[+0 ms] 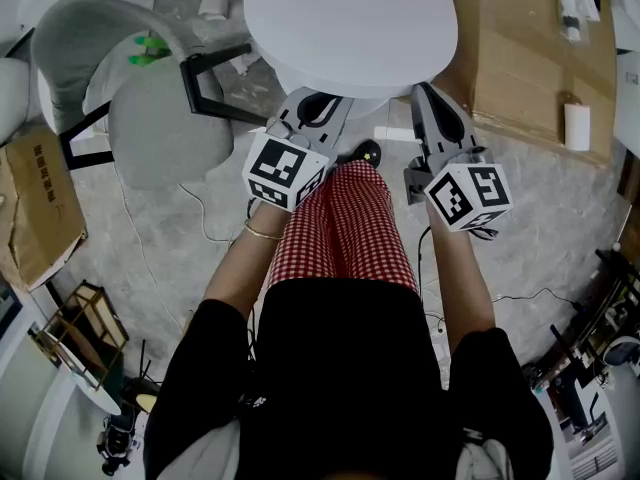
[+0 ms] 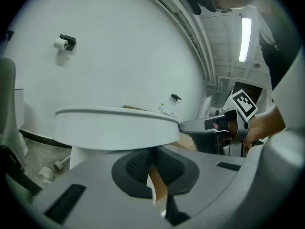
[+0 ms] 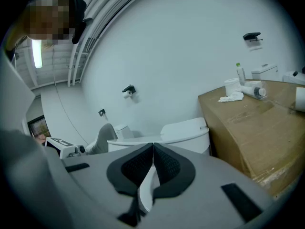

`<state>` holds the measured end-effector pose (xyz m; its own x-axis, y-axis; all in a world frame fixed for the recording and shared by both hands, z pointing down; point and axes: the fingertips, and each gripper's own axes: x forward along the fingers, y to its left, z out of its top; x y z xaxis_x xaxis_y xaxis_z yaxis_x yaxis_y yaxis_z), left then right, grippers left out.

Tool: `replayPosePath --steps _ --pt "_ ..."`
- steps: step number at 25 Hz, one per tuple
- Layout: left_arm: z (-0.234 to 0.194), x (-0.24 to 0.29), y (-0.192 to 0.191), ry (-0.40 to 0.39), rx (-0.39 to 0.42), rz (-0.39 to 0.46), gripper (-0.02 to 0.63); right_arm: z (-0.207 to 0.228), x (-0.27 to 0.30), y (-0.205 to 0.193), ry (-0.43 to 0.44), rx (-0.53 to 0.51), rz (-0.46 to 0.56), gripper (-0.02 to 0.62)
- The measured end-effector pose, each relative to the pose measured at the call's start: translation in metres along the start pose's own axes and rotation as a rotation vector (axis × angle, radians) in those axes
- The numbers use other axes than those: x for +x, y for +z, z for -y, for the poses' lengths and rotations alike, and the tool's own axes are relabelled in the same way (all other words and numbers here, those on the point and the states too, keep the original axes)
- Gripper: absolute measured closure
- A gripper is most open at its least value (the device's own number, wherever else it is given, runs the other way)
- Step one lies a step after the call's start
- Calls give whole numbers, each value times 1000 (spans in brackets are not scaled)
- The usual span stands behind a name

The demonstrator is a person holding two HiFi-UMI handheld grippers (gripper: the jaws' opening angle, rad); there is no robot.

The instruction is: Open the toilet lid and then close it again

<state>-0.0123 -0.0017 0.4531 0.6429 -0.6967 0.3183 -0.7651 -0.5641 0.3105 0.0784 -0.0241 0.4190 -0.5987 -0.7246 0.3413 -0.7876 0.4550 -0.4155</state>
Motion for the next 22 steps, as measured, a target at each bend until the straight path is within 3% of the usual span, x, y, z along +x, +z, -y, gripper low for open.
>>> replayPosePath --steps 22 --pt "4 -8 -33 -46 -7 -40 603 4 -3 -31 -49 39 -29 574"
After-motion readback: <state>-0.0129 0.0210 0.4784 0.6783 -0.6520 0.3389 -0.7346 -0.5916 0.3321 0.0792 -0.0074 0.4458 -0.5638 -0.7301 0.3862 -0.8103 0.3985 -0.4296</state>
